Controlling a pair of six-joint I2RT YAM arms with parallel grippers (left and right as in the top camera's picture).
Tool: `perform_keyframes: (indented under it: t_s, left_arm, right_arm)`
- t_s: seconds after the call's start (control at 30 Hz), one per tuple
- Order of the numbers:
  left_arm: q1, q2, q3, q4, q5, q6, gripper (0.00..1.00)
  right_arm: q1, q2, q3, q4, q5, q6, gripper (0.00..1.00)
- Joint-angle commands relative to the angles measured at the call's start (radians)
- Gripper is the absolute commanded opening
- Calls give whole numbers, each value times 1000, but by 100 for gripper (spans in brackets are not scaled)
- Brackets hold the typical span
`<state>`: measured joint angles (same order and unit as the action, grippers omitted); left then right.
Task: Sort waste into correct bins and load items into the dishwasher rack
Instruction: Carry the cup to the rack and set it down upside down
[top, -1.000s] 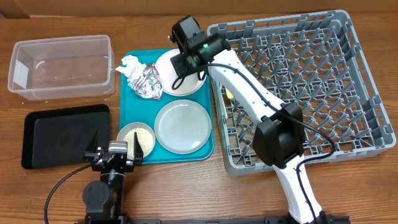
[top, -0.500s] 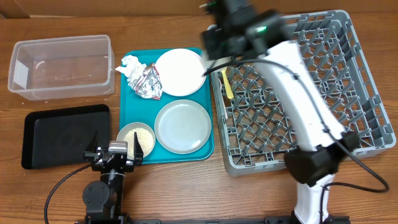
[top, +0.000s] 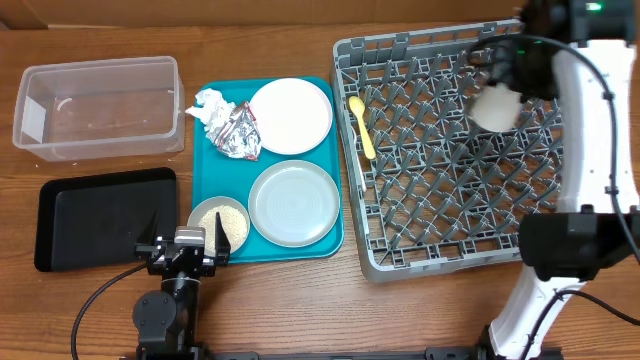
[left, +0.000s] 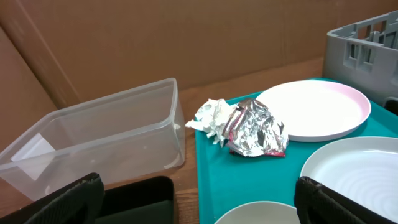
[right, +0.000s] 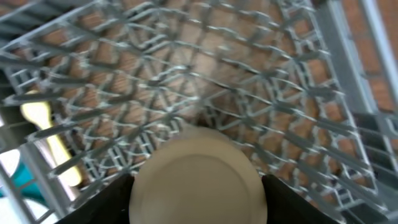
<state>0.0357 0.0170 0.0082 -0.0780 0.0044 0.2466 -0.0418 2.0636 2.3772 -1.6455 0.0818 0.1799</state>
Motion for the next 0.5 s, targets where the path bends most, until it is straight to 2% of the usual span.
perform_keyframes:
  t_s: [0.0,0.23,0.47]
  left_arm:
    - [10,-4,-2,0,4,8,100]
    - [10,-4,-2,0,4,8,100]
    - [10,-4,-2,0,4,8,100]
  right_arm:
    - [-36,-6,-3,-10,-8,4,43]
    - [-57,-4,-55,-2,-8,5,43]
    - [-62,-4,-247,66,-4,10,43]
